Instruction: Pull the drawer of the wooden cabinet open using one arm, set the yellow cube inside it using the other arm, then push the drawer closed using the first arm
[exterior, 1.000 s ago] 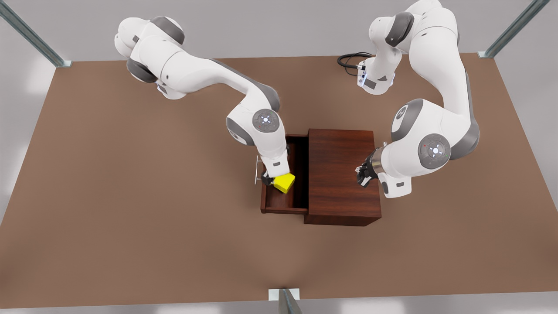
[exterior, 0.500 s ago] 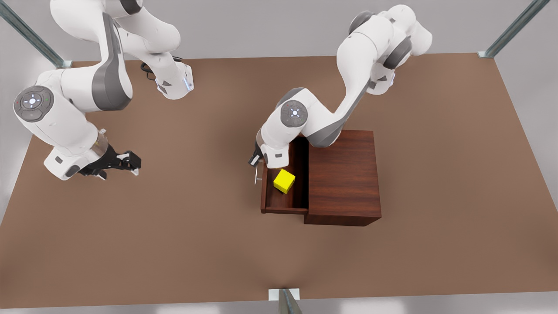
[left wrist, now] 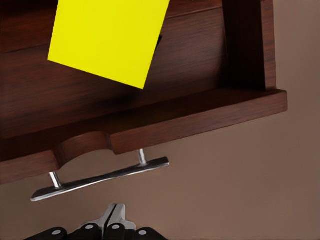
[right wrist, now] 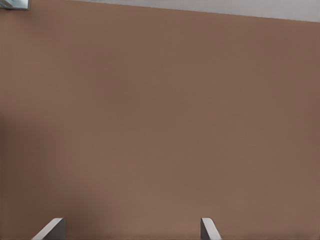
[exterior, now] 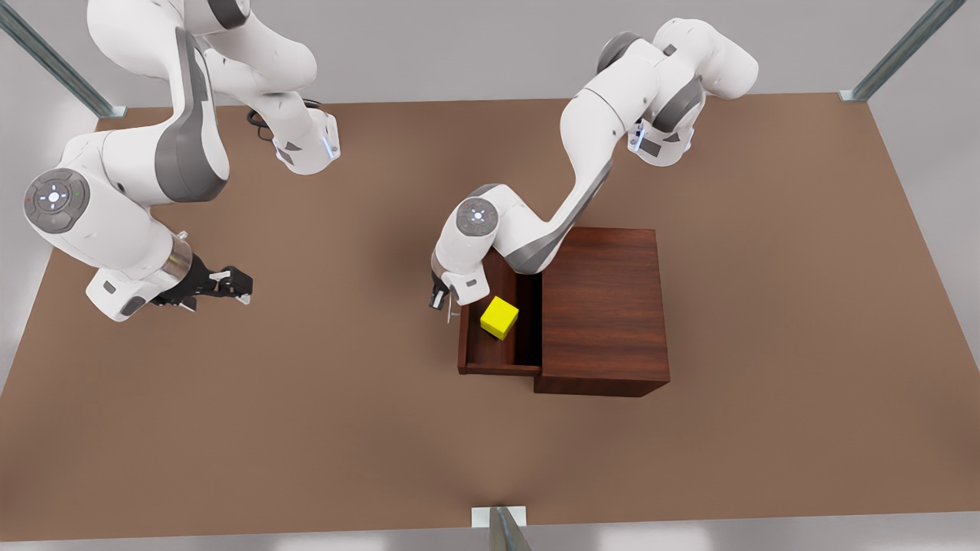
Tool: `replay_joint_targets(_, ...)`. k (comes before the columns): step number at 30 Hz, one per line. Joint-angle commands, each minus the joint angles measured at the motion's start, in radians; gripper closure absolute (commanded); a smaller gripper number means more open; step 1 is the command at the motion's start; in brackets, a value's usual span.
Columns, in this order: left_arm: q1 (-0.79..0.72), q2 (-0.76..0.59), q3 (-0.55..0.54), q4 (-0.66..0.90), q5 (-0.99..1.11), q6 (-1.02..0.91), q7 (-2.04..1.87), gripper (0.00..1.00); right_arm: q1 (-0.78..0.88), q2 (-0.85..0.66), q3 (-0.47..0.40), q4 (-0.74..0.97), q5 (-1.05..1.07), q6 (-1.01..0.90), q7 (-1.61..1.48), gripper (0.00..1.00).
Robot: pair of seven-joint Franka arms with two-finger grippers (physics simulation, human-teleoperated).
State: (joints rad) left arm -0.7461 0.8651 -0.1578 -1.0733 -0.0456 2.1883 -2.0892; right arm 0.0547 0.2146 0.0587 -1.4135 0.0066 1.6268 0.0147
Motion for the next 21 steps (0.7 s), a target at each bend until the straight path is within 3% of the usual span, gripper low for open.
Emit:
replay_joint_targets(1, -0.001, -0.001, 0.000, -0.013, 0.007, 0.015, -0.184, 0.79, 0.001, -0.001, 0.000, 0.002, 0.001, -0.004, 0.019, 0.00)
replay_joint_targets(21, 0.030, -0.014, -0.005, -0.036, 0.000, -0.237, -0.048, 0.79, 0.002, -0.001, 0.003, -0.001, 0.003, -0.005, 0.021, 0.00)
